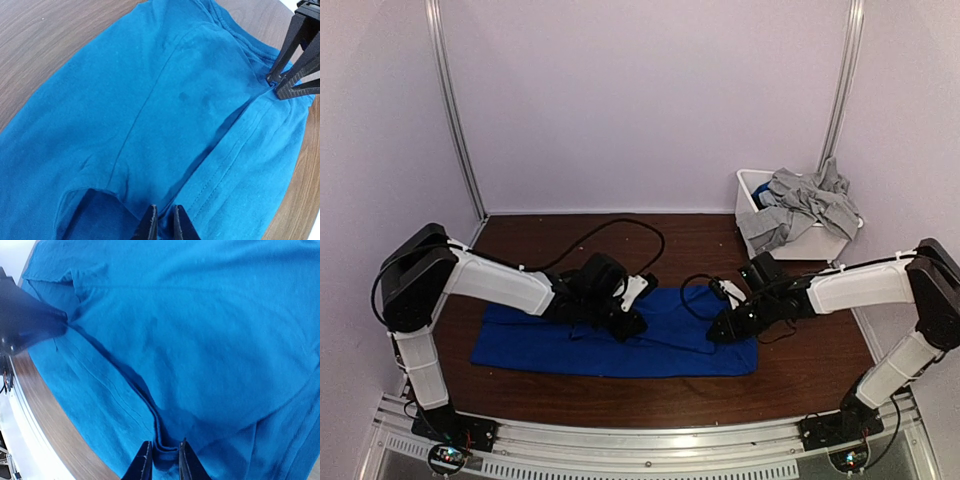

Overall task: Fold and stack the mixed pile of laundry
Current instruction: Adjust the rectangle-folded T-shirt at the center of the board.

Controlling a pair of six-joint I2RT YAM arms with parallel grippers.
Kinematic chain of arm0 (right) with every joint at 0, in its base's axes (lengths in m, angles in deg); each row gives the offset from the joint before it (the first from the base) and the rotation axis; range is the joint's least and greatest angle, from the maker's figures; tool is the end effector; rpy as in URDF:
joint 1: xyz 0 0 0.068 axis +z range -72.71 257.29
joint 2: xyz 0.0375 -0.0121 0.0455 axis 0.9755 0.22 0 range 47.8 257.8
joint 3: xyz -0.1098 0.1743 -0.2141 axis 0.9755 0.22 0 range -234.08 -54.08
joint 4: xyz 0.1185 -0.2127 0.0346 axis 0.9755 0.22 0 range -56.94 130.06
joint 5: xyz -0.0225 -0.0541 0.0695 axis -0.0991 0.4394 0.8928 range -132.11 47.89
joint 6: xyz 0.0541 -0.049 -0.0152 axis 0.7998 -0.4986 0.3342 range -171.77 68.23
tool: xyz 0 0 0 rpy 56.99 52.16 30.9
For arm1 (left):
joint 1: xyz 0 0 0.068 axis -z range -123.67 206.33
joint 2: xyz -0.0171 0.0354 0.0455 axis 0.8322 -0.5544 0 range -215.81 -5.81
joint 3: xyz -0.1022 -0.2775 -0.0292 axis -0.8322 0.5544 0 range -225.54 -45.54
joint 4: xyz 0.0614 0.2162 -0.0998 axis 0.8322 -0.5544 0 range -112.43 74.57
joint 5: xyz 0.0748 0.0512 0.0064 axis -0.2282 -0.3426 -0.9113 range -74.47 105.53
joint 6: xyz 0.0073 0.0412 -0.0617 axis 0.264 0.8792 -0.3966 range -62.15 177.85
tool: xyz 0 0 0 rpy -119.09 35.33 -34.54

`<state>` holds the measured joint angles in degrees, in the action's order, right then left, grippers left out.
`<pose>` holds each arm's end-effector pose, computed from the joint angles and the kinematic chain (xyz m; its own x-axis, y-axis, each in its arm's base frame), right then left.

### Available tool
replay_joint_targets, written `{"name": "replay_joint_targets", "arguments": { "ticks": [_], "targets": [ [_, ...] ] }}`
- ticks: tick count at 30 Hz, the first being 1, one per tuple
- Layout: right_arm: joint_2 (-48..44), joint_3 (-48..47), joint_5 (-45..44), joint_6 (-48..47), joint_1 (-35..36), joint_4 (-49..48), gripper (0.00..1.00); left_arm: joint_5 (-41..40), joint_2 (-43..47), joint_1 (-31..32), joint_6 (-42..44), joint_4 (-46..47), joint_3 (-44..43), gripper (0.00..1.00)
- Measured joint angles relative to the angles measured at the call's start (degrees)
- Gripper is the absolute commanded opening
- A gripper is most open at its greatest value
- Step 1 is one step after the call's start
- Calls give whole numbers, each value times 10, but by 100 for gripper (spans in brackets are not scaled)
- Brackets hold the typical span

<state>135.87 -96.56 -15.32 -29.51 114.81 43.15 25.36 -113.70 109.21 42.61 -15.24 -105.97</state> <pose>0.2098 0.1968 0.1739 -0.8886 -0.2559 -0.3807 -0.4415 0.7026 0.5581 0.2325 -0.3250 0.1612 -0.6527 0.4331 -0.6217 0.7089 0.6387 -0.2993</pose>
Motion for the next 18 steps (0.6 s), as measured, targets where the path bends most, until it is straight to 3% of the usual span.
{"name": "replay_joint_targets", "arguments": {
  "ticks": [7,13,18],
  "targets": [
    [-59,46,29,-12,3,26,31,20,44,0,27,-24,21,17],
    [-98,47,76,-21,9,49,52,46,103,0,63,-58,55,19],
    [-109,32,75,-19,8,51,51,46,138,0,74,-63,85,30]
  ]
}}
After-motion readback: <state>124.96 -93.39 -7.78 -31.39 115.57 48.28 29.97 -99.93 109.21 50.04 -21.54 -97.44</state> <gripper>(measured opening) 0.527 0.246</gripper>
